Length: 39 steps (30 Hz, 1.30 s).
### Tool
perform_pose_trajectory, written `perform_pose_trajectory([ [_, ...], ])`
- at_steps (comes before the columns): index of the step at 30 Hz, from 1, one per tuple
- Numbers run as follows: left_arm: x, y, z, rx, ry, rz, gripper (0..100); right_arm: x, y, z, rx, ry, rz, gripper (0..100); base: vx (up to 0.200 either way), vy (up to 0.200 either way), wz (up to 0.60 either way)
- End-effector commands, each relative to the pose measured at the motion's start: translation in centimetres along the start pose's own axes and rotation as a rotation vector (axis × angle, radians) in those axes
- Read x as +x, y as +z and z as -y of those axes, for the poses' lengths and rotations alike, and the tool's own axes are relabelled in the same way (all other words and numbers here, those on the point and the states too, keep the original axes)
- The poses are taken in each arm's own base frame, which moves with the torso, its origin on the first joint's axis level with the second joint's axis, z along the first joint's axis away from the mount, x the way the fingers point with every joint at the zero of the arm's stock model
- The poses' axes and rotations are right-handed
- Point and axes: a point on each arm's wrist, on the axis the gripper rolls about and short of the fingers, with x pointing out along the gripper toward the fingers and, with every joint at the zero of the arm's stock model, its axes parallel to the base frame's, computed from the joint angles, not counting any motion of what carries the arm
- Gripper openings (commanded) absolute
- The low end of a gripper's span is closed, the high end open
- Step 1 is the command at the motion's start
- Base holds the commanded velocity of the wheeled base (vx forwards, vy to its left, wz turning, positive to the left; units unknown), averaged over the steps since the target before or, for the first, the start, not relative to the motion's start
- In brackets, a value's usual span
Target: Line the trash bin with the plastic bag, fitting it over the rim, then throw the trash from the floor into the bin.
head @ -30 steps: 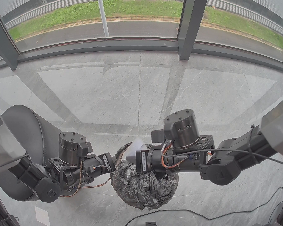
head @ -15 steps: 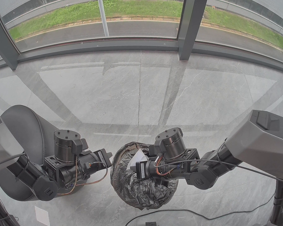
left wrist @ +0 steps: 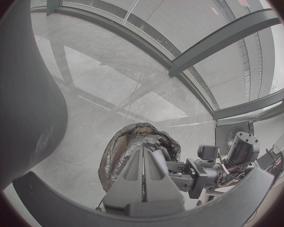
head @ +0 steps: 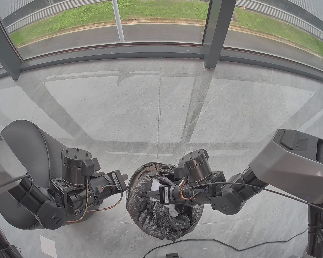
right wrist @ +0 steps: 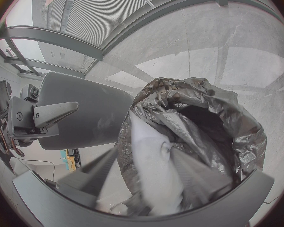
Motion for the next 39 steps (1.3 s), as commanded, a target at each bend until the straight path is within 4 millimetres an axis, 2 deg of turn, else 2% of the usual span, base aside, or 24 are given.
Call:
perform_pose_trajectory([
  [1,0.0,0.0,0.0,-0.001,0.000,-0.001,0,-0.1,0.1,-0.1,0.000,-0.002,0.004,100,0.000,0.000,0.00],
  [5,0.0,0.0,0.0,-0.001,0.000,-0.001,0,-1.4,1.4,-0.8,-0.006,0.003,0.055,100,0.000,0.000,0.00],
  [11,0.1,0.0,0.0,-0.001,0.001,0.000,0,-6.6,4.4,-4.1,-0.030,0.081,0.173,100,0.000,0.000,0.00],
  [13,0.1,0.0,0.0,-0.001,0.002,-0.001,0,-7.5,4.2,-5.1,-0.038,0.103,0.170,100,0.000,0.000,0.00],
  [14,0.2,-0.1,-0.1,-0.001,0.004,-0.004,0,-8.2,3.4,-6.4,-0.050,0.130,0.146,100,0.000,0.000,0.00],
  [15,0.2,-0.1,-0.1,-0.001,0.004,-0.004,0,-8.2,3.4,-6.4,-0.050,0.130,0.146,100,0.000,0.000,0.00],
  [16,0.2,-0.1,-0.1,-0.003,0.005,-0.005,0,-8.3,1.3,-7.9,-0.042,0.149,0.070,100,0.000,0.000,0.00],
  [18,0.2,-0.1,-0.1,-0.003,0.005,-0.005,0,-7.6,-0.3,-8.2,-0.033,0.149,0.012,100,0.000,0.000,0.00],
  [20,0.3,-0.1,-0.1,-0.006,0.005,-0.003,0,-5.7,-1.3,-7.4,-0.026,0.121,-0.034,100,0.000,0.000,0.00],
  [21,0.2,0.0,0.0,-0.006,0.003,0.000,0,-4.4,-1.5,-6.7,-0.016,0.105,-0.051,100,0.000,0.000,0.00],
  [22,0.2,0.0,0.0,-0.006,0.003,0.000,0,-4.2,-1.4,-6.6,-0.014,0.102,-0.051,100,0.000,0.000,0.00],
  [24,0.1,0.0,0.0,-0.004,0.002,0.002,0,-2.3,-0.6,-4.1,0.031,0.065,-0.078,100,0.000,0.000,0.00],
  [26,0.2,0.0,0.0,-0.006,0.002,-0.001,0,-1.4,-0.4,-3.2,0.051,0.046,-0.113,100,0.000,0.000,0.00],
  [28,0.3,-0.1,-0.1,-0.006,0.004,-0.004,0,-1.0,-0.2,-2.3,0.073,0.008,-0.150,100,0.000,0.000,0.00],
  [30,0.3,-0.1,-0.1,-0.006,0.004,-0.004,0,-1.0,-0.2,-2.3,0.073,0.008,-0.150,100,0.000,0.000,0.00],
  [31,0.4,-0.2,-0.1,-0.004,0.007,-0.007,0,-0.6,-0.1,-1.5,0.091,-0.029,-0.188,100,0.000,0.000,0.00],
  [39,0.5,-0.2,-0.2,-0.006,0.010,-0.011,0,-0.4,0.0,-1.6,0.084,-0.050,-0.238,100,0.000,0.000,0.00],
])
